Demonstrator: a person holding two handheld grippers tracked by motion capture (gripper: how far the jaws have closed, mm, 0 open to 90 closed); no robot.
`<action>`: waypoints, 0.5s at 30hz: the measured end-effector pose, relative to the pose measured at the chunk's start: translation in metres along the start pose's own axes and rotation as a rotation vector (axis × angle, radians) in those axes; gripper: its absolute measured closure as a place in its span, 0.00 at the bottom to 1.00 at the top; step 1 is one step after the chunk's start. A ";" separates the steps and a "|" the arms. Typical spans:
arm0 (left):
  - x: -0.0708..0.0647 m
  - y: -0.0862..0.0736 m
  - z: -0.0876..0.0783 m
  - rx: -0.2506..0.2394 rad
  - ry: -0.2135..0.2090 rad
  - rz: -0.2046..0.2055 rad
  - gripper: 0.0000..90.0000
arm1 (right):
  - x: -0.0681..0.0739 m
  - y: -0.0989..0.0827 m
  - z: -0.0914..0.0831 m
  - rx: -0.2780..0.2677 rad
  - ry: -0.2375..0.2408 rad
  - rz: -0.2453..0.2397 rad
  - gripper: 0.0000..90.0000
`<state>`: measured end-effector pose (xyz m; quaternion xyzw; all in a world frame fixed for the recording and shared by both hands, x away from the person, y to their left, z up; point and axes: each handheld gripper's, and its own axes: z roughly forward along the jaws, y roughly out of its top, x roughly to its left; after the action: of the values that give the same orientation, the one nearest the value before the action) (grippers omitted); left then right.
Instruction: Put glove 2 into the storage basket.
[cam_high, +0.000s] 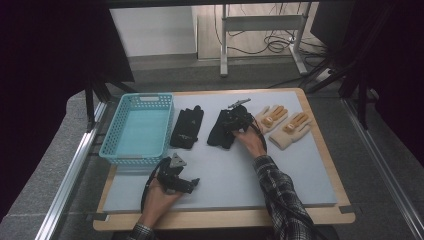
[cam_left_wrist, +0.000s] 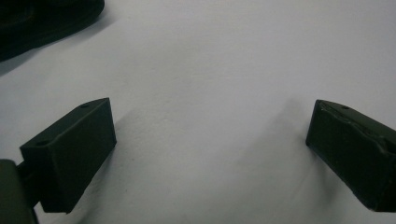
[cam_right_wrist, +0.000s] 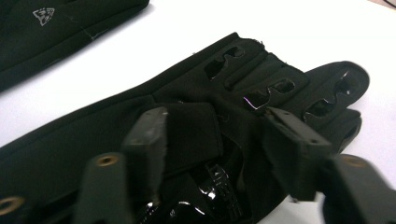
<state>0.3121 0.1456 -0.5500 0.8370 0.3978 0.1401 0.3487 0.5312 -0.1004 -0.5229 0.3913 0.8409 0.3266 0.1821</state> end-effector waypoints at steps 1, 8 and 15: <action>0.000 0.000 0.000 0.000 0.000 0.000 0.02 | 0.000 0.000 0.000 0.001 0.000 0.002 0.58; 0.000 0.000 0.000 0.001 0.000 0.000 0.02 | -0.004 -0.001 -0.002 0.017 0.081 0.056 0.91; 0.000 0.000 0.000 0.004 0.000 0.004 0.02 | -0.002 0.005 -0.014 0.001 0.086 0.017 0.93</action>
<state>0.3122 0.1460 -0.5499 0.8385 0.3964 0.1399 0.3467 0.5267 -0.1052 -0.5091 0.3840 0.8447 0.3444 0.1427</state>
